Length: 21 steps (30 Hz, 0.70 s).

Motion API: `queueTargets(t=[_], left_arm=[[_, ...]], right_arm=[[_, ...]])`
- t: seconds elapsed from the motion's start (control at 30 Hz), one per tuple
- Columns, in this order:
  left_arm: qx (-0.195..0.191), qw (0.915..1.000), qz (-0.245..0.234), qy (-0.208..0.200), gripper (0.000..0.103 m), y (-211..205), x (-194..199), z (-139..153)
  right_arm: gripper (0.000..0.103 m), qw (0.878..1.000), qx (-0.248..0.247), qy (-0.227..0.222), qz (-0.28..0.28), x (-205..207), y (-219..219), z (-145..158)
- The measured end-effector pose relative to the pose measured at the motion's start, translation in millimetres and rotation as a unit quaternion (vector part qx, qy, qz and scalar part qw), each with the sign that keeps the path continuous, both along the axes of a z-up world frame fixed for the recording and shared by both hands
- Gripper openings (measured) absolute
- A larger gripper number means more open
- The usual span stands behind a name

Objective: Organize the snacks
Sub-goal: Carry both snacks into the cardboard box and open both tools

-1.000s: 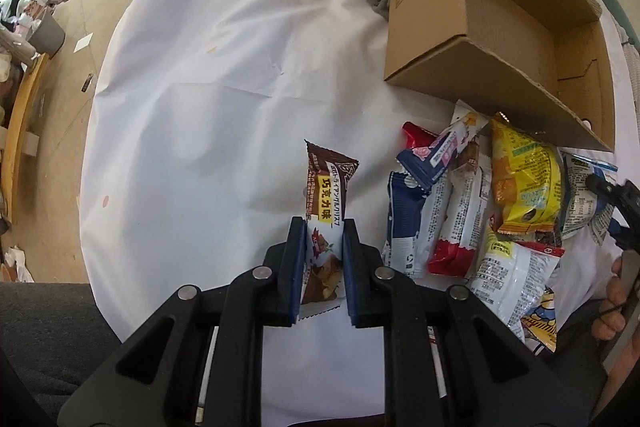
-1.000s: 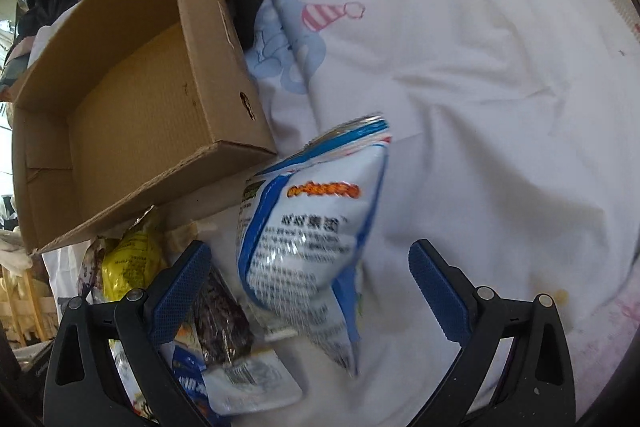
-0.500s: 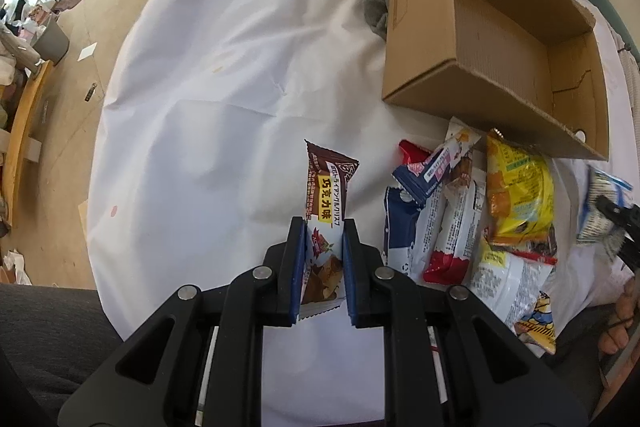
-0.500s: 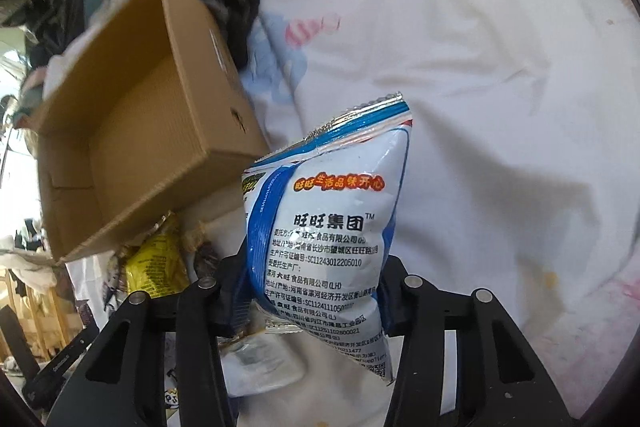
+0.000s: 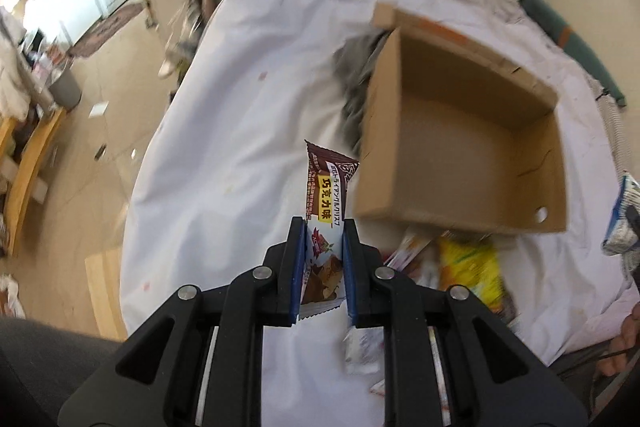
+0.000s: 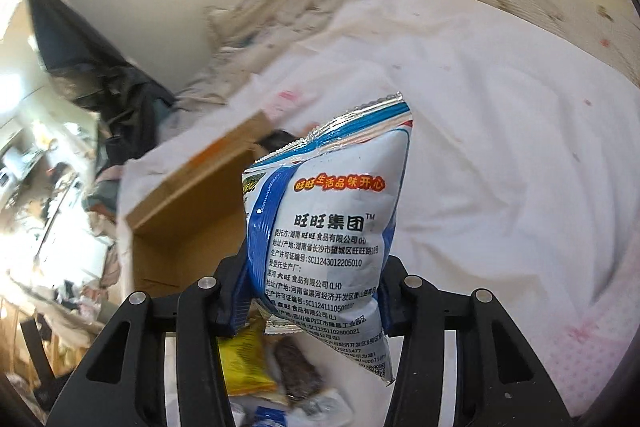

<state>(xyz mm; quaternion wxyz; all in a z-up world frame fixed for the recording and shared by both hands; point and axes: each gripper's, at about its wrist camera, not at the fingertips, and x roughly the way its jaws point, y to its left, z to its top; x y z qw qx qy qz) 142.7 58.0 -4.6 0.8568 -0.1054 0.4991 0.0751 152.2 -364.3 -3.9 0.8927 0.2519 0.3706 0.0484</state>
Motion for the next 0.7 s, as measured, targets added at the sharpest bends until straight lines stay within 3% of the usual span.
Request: queueTargets(t=[0.27, 0.7], left_arm=[[0.015, 0.9976, -0.058, -0.033, 0.014, -36.6, 55.8, 24.2], [0.019, 0.9934, -0.105, -0.043, 0.014, -88.9, 106.3, 3.3]], right_arm=[[0.050, 0.997, -0.010, -0.009, 0.072, 31.6, 30.9, 5.6], [0.050, 0.988, -0.031, 0.027, 0.148, 85.1, 79.2, -14.9]])
